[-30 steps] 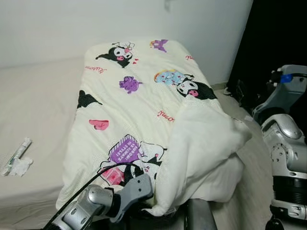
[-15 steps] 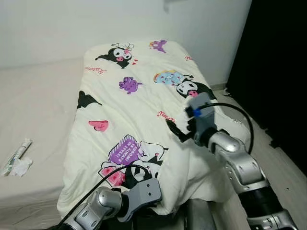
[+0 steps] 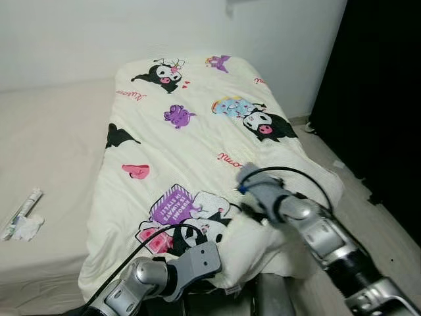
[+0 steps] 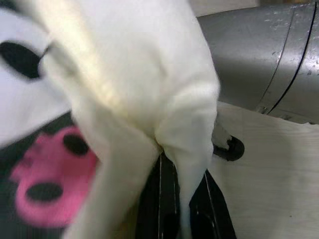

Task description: Clean up the room

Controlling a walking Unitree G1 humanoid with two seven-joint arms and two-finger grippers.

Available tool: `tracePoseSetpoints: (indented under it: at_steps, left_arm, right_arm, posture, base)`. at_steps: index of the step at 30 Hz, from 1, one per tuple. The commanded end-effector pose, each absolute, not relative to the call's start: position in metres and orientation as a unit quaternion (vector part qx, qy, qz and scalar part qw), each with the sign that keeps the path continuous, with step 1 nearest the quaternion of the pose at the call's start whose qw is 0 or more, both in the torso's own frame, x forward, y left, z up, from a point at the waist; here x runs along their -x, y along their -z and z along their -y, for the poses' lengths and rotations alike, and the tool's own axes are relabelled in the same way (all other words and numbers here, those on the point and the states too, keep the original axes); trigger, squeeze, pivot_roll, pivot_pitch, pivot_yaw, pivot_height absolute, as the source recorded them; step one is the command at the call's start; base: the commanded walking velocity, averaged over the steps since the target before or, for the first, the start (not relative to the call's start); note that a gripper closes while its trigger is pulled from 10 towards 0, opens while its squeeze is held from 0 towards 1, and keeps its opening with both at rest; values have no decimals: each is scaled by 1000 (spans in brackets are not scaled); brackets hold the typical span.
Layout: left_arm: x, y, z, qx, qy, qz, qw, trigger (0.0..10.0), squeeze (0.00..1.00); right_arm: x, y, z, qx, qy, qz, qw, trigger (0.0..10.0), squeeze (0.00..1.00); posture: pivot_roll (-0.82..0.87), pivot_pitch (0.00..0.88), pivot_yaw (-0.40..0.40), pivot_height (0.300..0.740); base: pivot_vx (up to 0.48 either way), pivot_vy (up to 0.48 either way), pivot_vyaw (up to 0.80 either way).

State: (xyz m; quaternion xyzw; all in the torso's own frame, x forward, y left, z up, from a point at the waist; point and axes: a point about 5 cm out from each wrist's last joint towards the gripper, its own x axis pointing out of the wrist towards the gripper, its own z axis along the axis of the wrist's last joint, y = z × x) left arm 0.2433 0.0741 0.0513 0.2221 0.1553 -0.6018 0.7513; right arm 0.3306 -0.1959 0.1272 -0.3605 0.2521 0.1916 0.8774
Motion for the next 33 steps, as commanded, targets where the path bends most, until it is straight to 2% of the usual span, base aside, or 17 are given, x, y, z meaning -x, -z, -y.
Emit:
tracePoseSetpoints:
  at_steps: [1, 3, 4, 5, 8, 11, 14, 19, 21, 23, 24, 25, 28, 29, 30, 31, 33]
  left_arm:
    - [-241, -43, -84, -228, 592, -177, 752, 10000, 0]
    - [-241, -43, -84, -228, 591, -177, 753, 10000, 0]
    - [-241, -43, -84, -228, 589, -177, 755, 10000, 0]
    - [-241, -43, -84, -228, 589, -177, 755, 10000, 0]
    - [-241, -42, -84, -228, 587, -177, 756, 10000, 0]
    - [-241, -41, -86, -229, 586, -178, 756, 10000, 0]
    - [-242, -41, -86, -231, 586, -179, 756, 10000, 0]
    - [-245, -46, -91, -215, 585, -177, 762, 10000, 0]
    - [-244, -56, -98, -174, 596, -179, 763, 10000, 0]
    - [-240, -66, -109, -147, 618, -182, 751, 10000, 0]
    - [-240, -66, -109, -147, 618, -182, 751, 10000, 0]
    - [-234, -71, -122, -142, 638, -194, 731, 10000, 0]
    - [-230, -73, -132, -138, 646, -214, 719, 10000, 0]
    - [-223, -75, -137, -126, 662, -234, 701, 10000, 1000]
    - [-223, -75, -137, -126, 662, -234, 701, 10000, 1000]
    - [-216, -77, -140, -119, 677, -247, 683, 10000, 1000]
    - [-207, -79, -142, -105, 692, -260, 665, 10000, 1000]
  right_arm:
    - [-322, -120, 217, 374, -164, -301, 862, 10000, 0]
    - [-319, -121, 225, 381, -153, -313, 856, 10000, 0]
    - [-306, -130, 247, 402, -132, -352, 835, 10000, 0]
    - [-306, -130, 247, 402, -132, -352, 835, 10000, 0]
    - [-283, -143, 260, 414, -154, -399, 804, 10000, 0]
    - [-271, -158, 264, 422, -164, -413, 790, 10000, 0]
    - [-273, -164, 265, 426, -154, -406, 793, 10000, 0]
    - [-293, -183, 265, 433, -89, -351, 825, 10000, 0]
    - [-310, -195, 260, 396, -46, -286, 871, 10000, 0]
    - [-319, -201, 253, 348, -26, -243, 905, 10000, 0]
    - [-319, -201, 253, 348, -26, -243, 905, 10000, 0]
    - [-320, -201, 247, 324, -28, -232, 917, 10000, 0]
    - [-320, -197, 244, 310, -32, -235, 921, 10000, 0]
    - [-319, -193, 242, 310, -35, -239, 919, 10000, 0]
    - [-319, -193, 242, 310, -35, -239, 919, 10000, 0]
    - [-319, -190, 241, 311, -36, -243, 918, 10000, 0]
    - [-320, -187, 239, 312, -37, -245, 917, 10000, 0]
  posture:
    - [-113, 114, 18, 465]
    - [-113, 114, 18, 465]
    - [-124, 114, 7, 465]
    - [-124, 114, 7, 465]
    - [-131, 112, 0, 465]
    - [-133, 108, -3, 465]
    - [-134, 101, -4, 465]
    - [-130, 95, 0, 465]
    - [-123, 100, 6, 465]
    - [-115, 104, 10, 465]
    - [-115, 104, 10, 465]
    - [-103, 99, 16, 465]
    - [-99, 99, 17, 465]
    - [-93, 102, 19, 465]
    - [-93, 102, 19, 465]
    - [-92, 102, 21, 465]
    - [-91, 103, 24, 465]
  base:
    - [0, 0, 0]
    - [0, 0, 0]
    - [0, 0, 0]
    - [0, 0, 0]
    - [0, 0, 0]
    - [0, 0, 0]
    - [0, 0, 0]
    - [0, 0, 0]
    - [0, 0, 0]
    - [0, 0, 0]
    - [0, 0, 0]
    - [0, 0, 0]
    - [0, 0, 0]
    - [0, 0, 0]
    - [0, 0, 0]
    - [0, 0, 0]
    - [0, 0, 0]
